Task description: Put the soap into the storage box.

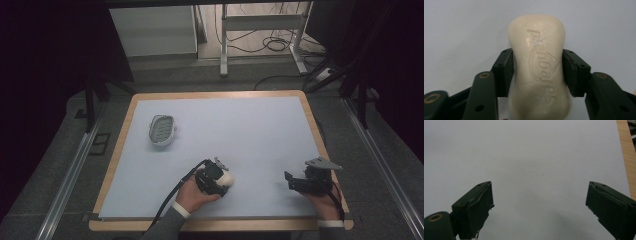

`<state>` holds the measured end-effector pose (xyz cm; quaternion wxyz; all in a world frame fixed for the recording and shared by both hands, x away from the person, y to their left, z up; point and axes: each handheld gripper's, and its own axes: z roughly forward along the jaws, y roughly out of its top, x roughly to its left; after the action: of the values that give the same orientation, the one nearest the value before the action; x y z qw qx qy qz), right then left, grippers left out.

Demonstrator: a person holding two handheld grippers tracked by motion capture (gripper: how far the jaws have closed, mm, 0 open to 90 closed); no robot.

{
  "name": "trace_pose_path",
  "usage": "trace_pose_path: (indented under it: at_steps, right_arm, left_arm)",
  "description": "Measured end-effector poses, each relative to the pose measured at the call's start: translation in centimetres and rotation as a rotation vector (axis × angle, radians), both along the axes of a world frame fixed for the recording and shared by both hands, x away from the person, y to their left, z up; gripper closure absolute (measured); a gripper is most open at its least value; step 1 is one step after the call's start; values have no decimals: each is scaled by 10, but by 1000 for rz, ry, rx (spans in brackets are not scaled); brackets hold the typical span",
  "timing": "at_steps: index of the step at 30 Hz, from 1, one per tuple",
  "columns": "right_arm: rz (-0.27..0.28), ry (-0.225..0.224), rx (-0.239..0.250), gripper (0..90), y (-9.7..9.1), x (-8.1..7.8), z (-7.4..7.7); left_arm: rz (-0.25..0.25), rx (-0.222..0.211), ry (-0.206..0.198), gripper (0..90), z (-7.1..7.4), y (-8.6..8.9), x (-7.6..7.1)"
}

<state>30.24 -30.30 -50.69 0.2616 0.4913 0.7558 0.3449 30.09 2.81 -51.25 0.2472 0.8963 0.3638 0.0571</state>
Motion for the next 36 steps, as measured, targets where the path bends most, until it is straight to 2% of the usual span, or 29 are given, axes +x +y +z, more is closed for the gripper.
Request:
trace_pose_path:
  at_steps: [4, 5, 6, 14, 25, 36]
  right_arm:
    - [-3, 2, -1, 73, -1, 0, 0]
    - [-3, 3, 0, 72, -1, 0, 0]
    - [-6, 3, 1, 73, -2, 0, 0]
    - [-28, -4, 4, 72, -3, 0, 1]
    - [-36, -3, 4, 73, -5, 0, 1]
    - [-45, -6, 6, 72, -6, 0, 1]
  left_arm:
    - [-7, -5, -3, 490, 1, 1, 0]
    - [-6, -12, -22, 493, 3, 4, -1]
    - [-8, -16, -18, 494, 5, 5, -1]
    - [0, -94, -35, 499, 21, 23, 0]
    - [15, -129, -54, 499, 28, 36, 1]
    - [41, -179, -95, 499, 40, 50, 0]
